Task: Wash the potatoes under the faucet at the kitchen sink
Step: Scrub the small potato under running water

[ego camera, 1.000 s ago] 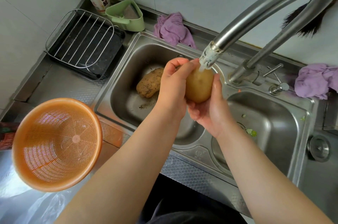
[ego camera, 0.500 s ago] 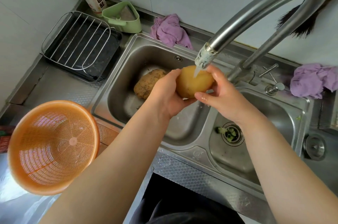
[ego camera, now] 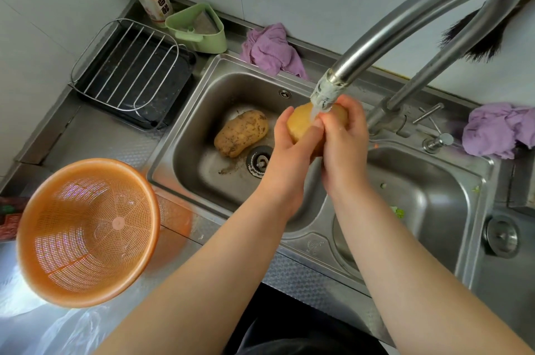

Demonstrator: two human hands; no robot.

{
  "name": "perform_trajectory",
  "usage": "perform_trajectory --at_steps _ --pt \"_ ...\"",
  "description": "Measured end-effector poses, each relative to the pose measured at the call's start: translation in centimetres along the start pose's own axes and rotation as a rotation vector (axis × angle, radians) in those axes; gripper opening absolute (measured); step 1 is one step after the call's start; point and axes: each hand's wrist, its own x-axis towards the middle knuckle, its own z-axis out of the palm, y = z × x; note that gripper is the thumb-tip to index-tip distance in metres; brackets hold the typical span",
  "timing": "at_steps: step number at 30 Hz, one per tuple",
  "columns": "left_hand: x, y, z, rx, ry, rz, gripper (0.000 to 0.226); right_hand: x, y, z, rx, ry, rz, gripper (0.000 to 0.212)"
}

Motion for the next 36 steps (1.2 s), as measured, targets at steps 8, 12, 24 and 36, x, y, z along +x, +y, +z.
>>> perform_trajectory --at_steps 8,12,24,36 --pt "2.1 2.2 -2.4 0.188 0.361 -0.091 0.020 -0.2 1.3 -1.4 -0.242 -0.382 0.063 0.017" --pt "2.6 2.8 -5.2 0.464 0.370 -0.120 0.033 -1.5 2.1 -2.3 -0.769 -0.670 -0.151 0.075" --pt "-0.2 3.4 -14.4 1.201 0.229 -0.080 0.025 -8.2 10.9 1.4 -1.245 -1.017 -0.281 0.091" --pt "3.4 2.5 -18.5 1.137 0.307 -0.002 0.038 -9.0 16.3 2.3 -1.206 -1.048 -0.195 0.097"
